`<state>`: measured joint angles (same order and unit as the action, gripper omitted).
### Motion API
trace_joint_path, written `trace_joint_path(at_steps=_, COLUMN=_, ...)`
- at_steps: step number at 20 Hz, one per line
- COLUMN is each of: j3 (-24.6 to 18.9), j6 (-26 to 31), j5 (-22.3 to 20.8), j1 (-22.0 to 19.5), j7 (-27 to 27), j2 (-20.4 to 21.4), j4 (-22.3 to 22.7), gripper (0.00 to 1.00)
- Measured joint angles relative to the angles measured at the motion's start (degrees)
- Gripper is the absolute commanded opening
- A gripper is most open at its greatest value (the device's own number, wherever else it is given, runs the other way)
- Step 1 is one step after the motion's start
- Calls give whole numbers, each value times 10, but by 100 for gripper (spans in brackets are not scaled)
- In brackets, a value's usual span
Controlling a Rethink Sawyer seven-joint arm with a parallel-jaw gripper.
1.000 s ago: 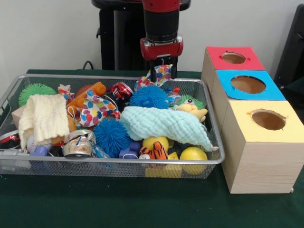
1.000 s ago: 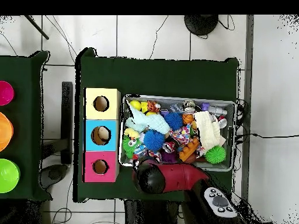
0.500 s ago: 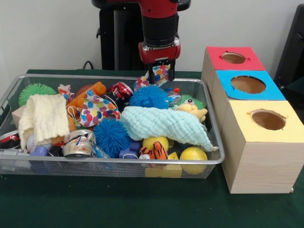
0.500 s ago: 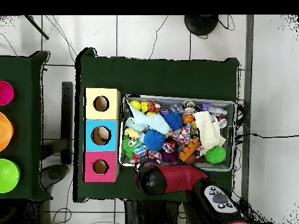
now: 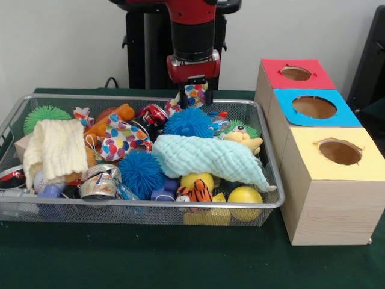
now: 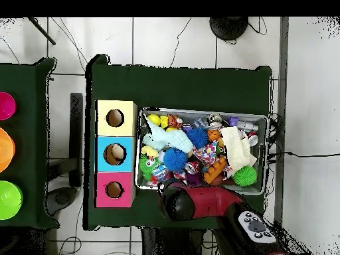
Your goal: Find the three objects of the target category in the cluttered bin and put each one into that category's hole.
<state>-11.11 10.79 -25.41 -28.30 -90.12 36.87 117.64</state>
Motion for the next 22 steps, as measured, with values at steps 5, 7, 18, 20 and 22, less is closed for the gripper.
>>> trace_joint_path(at_steps=5, j3=0, j6=0, j5=-2, j1=-9, j7=0, j2=0, j4=-8, gripper=100)
trace_joint_path(at_steps=7, j3=0, j6=0, j5=-3, j1=-11, j7=0, j2=0, j4=-11, gripper=100)
trace_joint_path(at_steps=18, j3=0, j6=0, j5=-10, j1=-16, j7=0, j2=-15, j4=-35, gripper=100)
trace_joint_path(at_steps=20, j3=0, j6=0, j5=-12, j1=-18, j7=0, j2=-16, j4=-37, gripper=100)
trace_joint_path(at_steps=22, j3=-1, j6=0, j5=-14, j1=-21, j7=0, j2=-16, j4=-40, gripper=100)
